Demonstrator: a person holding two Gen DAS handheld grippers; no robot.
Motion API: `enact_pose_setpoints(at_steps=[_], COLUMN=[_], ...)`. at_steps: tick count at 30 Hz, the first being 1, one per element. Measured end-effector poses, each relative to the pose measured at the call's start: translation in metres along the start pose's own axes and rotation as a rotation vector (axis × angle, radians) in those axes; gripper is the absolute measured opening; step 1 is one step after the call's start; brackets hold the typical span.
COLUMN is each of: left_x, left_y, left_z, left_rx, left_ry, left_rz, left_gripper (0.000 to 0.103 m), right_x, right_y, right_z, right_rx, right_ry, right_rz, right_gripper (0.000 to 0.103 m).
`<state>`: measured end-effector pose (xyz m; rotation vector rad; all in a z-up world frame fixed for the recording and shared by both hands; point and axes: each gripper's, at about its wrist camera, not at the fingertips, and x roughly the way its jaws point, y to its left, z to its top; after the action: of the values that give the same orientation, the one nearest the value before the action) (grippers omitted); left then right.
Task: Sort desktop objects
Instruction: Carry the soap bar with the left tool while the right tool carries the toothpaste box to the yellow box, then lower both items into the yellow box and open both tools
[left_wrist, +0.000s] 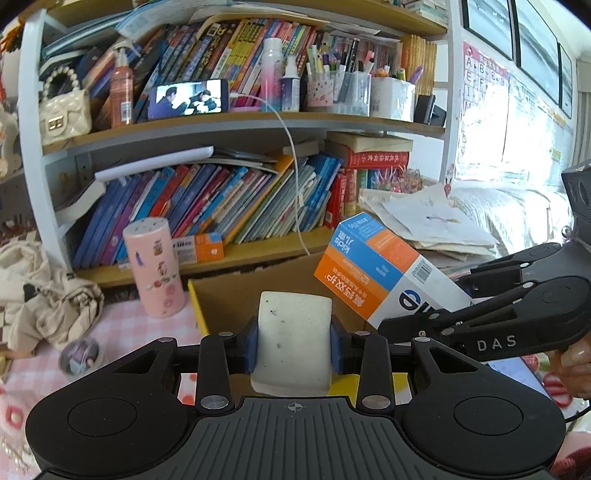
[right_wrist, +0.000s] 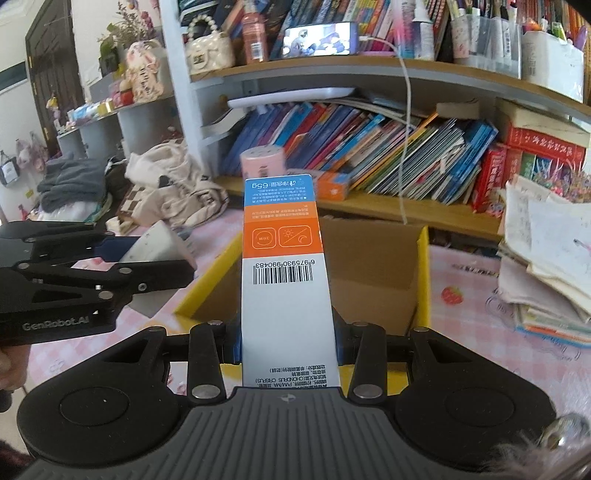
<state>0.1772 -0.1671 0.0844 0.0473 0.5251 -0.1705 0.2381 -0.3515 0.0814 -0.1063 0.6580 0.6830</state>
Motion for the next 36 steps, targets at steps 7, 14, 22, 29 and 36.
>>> enact_pose_setpoints(at_steps=[7,14,22,29,36], left_x=[0.033,0.071,0.103,0.126,0.146], left_y=[-0.003,0.001,0.005,0.009,0.012], left_z=[0.020,0.020,0.004,-0.005,-0.015], left_rx=[0.024,0.053,0.062,0.086,0.116], left_ry=[0.002,0.064,0.157,0.222,0.286], left_rz=[0.021,0.062,0.081,0.088,0.093], left_gripper=[0.035,0.035,0.035,0.035,0.035], right_x=[0.023,0.058,0.091,0.112,0.142], right_y=[-0.024,-0.037,-0.039,-0.034,-0.032], right_z=[0.019,0.020,0.011,0.017,0.017], right_rx=[-0.021,-0.060,-0.127,-0.205,-0.256], right_ry=[-0.016,0.040,0.109,0.150,0.221], right_rz=[-0.038,-0.075,-0.077,-0.055,-0.044], right_gripper=[0.038,0.038,0.037,0.037,0.037])
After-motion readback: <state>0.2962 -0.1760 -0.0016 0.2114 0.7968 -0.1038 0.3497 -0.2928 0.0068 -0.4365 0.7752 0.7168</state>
